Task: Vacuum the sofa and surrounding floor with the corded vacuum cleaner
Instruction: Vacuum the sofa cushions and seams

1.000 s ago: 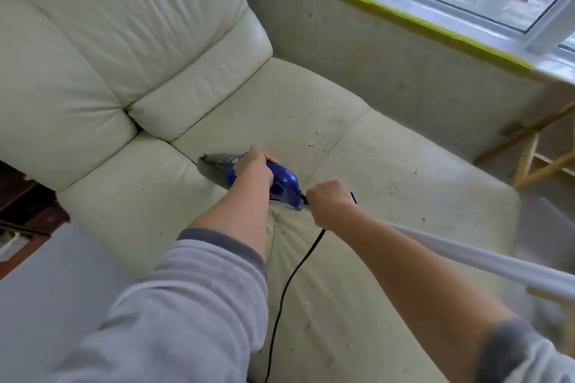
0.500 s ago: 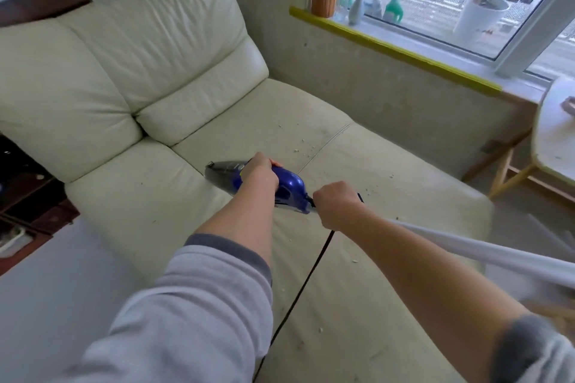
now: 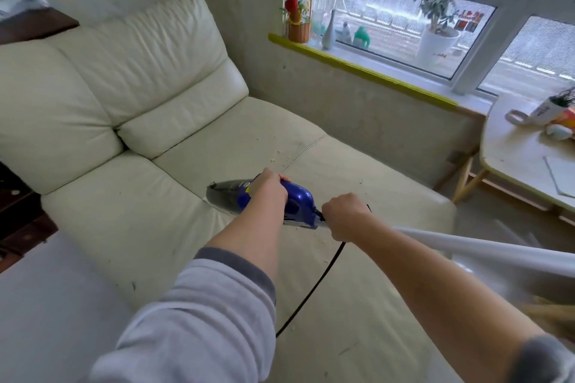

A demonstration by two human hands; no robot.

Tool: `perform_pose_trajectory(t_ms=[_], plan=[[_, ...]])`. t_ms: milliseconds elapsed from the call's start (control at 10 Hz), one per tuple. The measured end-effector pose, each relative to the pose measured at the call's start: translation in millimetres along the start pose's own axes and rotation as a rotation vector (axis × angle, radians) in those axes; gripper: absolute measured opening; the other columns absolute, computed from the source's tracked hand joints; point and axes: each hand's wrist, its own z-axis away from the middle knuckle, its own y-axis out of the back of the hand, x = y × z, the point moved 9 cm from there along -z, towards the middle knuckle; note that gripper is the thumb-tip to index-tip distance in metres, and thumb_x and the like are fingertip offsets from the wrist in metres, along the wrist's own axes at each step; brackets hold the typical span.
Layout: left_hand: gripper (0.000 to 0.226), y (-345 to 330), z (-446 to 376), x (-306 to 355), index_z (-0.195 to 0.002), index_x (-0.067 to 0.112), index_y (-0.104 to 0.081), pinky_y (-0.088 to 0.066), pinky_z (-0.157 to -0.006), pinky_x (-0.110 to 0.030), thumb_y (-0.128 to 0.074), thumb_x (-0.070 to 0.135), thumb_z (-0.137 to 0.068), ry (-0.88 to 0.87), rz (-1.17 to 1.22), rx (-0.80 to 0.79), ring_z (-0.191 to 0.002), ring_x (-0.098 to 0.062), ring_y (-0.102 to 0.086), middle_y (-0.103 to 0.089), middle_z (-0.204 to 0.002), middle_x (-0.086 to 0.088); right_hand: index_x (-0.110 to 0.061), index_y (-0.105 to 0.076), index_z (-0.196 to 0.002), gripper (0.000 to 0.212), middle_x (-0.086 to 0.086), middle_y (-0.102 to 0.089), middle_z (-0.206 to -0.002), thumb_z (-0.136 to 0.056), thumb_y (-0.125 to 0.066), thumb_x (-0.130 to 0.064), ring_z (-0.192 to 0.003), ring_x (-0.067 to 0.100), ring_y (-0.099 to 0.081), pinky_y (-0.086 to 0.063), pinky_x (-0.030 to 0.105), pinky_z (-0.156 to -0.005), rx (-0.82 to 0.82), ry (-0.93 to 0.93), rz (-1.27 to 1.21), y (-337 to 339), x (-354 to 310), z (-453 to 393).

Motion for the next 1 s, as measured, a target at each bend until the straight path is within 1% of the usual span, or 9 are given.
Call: perform_pose_trajectory(t_ms=[100,300,400,500,600,700,800,900,1000], plan=[[0.043,-2.1,1.1,-4.1,-0.035,0.006,-0.052,-0.048,-0.07,-0.032,-0.042,0.003,-0.077,0.02,-0.161,0.02,-0.087,-0.026,-0.055,-0.061,-0.081,-0.008,-0.013,-0.052,-0.092,0.002,-0.003,-0.041,-0.065,-0.093,-0.05,-0.014,-0.06,0.013,-0.044,-0.038,0.026,-0.064,0.017,0.006,-0.004,-1.6,0.2,0.3],[0.036,-4.5,-4.8,1.8,-0.047,0.005,-0.052,-0.047,-0.066,-0.03,-0.046,0.004,-0.082,-0.062,-0.27,0.019,-0.07,-0.025,-0.056,-0.058,-0.061,-0.006,-0.013,-0.058,-0.103,0.013,-0.003,-0.041,-0.065,-0.092,-0.051,-0.014,-0.07,0.017,-0.05,-0.037,0.027,-0.062,0.022,-0.004,-0.058,-9.4,6.6,-13.1],[0.042,-8.4,-32.5,3.9,-0.047,0.005,-0.063,-0.044,-0.07,-0.027,-0.047,0.002,-0.085,-0.042,-0.28,0.004,-0.084,-0.025,-0.058,-0.06,-0.078,-0.002,-0.013,-0.058,-0.103,0.014,-0.002,-0.044,-0.068,-0.091,-0.051,-0.012,-0.07,0.019,-0.05,-0.038,0.028,-0.062,0.017,0.006,-0.098,-16.6,-6.1,-33.8],[0.06,3.0,-55.0,6.7,-0.022,0.01,-0.05,-0.048,-0.072,-0.028,-0.045,0.007,-0.082,0.032,-0.327,0.068,-0.079,-0.023,-0.057,-0.059,-0.067,-0.001,-0.014,-0.057,-0.099,0.012,-0.003,-0.042,-0.066,-0.091,-0.05,-0.01,-0.069,0.018,-0.05,-0.037,0.027,-0.062,-0.001,0.021,-0.138,-20.7,-22.7,-55.9],[0.048,-11.8,-67.5,17.8,-0.042,0.01,-0.058,-0.049,-0.073,-0.029,-0.042,0.009,-0.088,-0.01,-0.422,0.059,-0.073,-0.023,-0.054,-0.057,-0.062,-0.002,-0.014,-0.058,-0.102,0.016,-0.003,-0.043,-0.067,-0.091,-0.049,-0.008,-0.07,0.019,-0.05,-0.037,0.028,-0.063,-0.026,-0.006,-0.182,-21.4,-17.8,-76.0],[0.041,-32.4,-69.8,31.4,-0.062,0.008,-0.064,-0.048,-0.076,-0.03,-0.037,0.006,-0.092,-0.121,-0.482,0.007,-0.082,-0.024,-0.052,-0.061,-0.073,-0.004,-0.014,-0.058,-0.107,0.018,-0.001,-0.051,-0.078,-0.091,-0.051,-0.009,-0.073,0.02,-0.051,-0.039,0.028,-0.064,-0.025,-0.057,-0.231,-17.6,1.3,-83.9],[0.032,-24.0,-90.6,47.3,-0.109,0.012,-0.066,-0.034,-0.077,-0.024,-0.036,0.004,-0.1,-0.174,-0.563,0.026,-0.092,-0.013,-0.04,-0.06,-0.117,-0.007,-0.013,-0.06,-0.108,0.019,0.001,-0.058,-0.086,-0.091,-0.051,-0.007,-0.082,0.022,-0.061,-0.045,0.029,-0.067,-0.031,-0.061,-0.301,-15.9,-20.0,-102.7],[0.039,8.8,-140.5,62.1,-0.072,0.024,-0.049,-0.041,-0.074,-0.02,-0.041,-0.006,-0.096,-0.18,-0.807,-0.004,-0.083,-0.012,-0.048,-0.059,-0.094,-0.001,-0.011,-0.063,-0.106,0.024,0.001,-0.062,-0.085,-0.088,-0.052,0.001,-0.079,0.023,-0.064,-0.052,0.029,-0.067,-0.069,-0.021,-0.327,-23.0,-76.8,-141.9],[0.046,22.7,-164.7,67.2,-0.063,0.017,-0.045,-0.038,-0.046,-0.006,-0.029,-0.006,-0.099,-0.074,-0.608,0.034,-0.035,-0.001,-0.049,-0.049,-0.033,0.01,-0.013,-0.063,-0.099,0.028,0.001,-0.055,-0.075,-0.082,-0.054,0.007,-0.073,0.024,-0.063,-0.048,0.029,-0.059,-0.066,-0.023,-0.366,-17.4,-103.3,-169.7]])
